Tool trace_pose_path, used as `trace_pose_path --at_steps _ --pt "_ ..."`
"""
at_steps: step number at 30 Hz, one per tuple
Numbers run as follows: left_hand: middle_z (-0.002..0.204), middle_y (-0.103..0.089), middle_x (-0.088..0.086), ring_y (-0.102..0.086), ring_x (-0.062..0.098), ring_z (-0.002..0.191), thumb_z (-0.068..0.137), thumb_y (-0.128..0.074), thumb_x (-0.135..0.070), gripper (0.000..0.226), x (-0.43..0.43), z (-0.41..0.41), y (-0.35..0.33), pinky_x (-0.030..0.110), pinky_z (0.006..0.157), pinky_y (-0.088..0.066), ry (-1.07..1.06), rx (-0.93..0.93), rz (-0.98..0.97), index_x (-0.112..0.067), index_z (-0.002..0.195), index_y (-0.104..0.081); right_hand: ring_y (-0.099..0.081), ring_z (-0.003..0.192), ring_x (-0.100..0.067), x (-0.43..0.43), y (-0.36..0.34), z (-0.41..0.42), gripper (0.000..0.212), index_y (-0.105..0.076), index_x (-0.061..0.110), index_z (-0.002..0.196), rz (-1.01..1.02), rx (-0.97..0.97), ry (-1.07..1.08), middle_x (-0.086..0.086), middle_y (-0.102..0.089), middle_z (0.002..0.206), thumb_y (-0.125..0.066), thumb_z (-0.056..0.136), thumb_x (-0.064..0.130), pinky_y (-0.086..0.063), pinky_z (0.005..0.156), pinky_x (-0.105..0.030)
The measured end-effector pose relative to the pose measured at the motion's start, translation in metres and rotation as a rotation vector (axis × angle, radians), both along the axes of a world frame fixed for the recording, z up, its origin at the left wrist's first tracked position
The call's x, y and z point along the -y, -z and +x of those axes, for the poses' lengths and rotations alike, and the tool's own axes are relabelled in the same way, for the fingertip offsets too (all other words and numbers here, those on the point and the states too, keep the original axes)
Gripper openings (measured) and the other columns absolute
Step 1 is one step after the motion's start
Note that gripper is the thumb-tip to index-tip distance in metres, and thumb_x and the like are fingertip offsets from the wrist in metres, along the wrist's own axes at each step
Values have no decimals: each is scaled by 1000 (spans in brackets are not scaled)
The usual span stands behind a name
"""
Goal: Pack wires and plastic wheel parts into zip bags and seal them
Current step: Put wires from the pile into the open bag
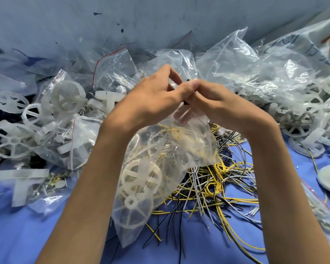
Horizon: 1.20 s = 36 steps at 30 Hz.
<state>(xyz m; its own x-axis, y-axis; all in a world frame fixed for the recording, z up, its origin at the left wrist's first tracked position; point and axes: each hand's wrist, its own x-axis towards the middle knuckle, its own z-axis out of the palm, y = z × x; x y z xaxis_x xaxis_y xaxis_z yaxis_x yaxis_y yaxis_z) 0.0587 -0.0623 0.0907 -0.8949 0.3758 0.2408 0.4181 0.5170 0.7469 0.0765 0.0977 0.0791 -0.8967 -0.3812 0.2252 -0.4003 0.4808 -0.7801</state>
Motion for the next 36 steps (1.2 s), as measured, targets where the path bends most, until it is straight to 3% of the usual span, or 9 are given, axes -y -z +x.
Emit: trace_pose_path --at_steps 4,8,12,20,23,27,30,32,36 --pt "89 -64 -19 -60 -6 69 73 -43 -78 57 2 1 2 32 76 -51 154 0 -96 -33 107 -54 -59 80 -36 -6 -4 1 35 -52 12 91 -57 19 41 -4 -67 82 -42 86 45 -46 82 -55" --pt "115 -61 -20 -57 -15 73 68 -47 -74 66 3 0 5 22 73 -46 264 -37 -233 -35 121 -50 -60 82 -19 -10 -6 1 24 -53 23 84 -68 20 82 9 -60 80 -44 91 44 -47 85 -45" --pt "109 -61 -18 -54 -18 71 72 -50 -67 54 4 0 5 6 61 -38 299 -47 -304 -32 113 -56 -63 83 -19 -14 -6 4 27 -57 15 88 -58 68 70 2 -65 82 -48 95 39 -49 88 -43" --pt "75 -61 -7 -55 9 71 65 -45 -71 55 17 -1 3 27 62 -41 197 -16 -372 -22 83 -60 -63 63 -8 -18 2 1 14 -59 4 102 139 244 58 -2 -65 73 -58 92 14 -52 60 -21" --pt "77 -63 3 -57 19 74 69 -44 -69 57 16 0 3 35 67 -45 213 -30 -336 -16 77 -59 -60 69 -19 -15 3 1 10 -62 11 99 234 228 -18 -18 -66 83 -62 89 13 -48 64 -31" --pt "52 -54 -21 -50 -4 53 82 -42 -62 38 11 3 4 9 49 -33 243 11 -292 -41 57 -61 -59 77 -39 -7 4 0 10 -67 15 97 310 162 -87 -27 -65 90 -66 87 16 -45 73 -56" --pt "51 -52 -14 -46 6 55 86 -33 -62 56 11 -2 6 21 59 -37 222 33 -264 -20 55 -54 -48 65 -30 -4 4 2 11 -70 33 93 279 169 -132 -28 -61 84 -69 83 29 -42 64 -51" --pt "60 -48 -5 -41 15 59 96 -38 -48 53 12 -4 7 30 61 -33 217 34 -266 -9 60 -48 -41 62 -20 -4 4 2 14 -71 25 94 284 174 -128 -25 -56 75 -70 81 31 -33 58 -43" --pt "75 -49 -8 -44 0 57 85 -56 -28 26 18 -4 7 13 54 -32 237 -26 -368 -13 64 -56 -36 54 -9 -3 6 -1 10 -63 17 75 406 116 -60 0 -45 60 -68 85 19 -28 53 -30"
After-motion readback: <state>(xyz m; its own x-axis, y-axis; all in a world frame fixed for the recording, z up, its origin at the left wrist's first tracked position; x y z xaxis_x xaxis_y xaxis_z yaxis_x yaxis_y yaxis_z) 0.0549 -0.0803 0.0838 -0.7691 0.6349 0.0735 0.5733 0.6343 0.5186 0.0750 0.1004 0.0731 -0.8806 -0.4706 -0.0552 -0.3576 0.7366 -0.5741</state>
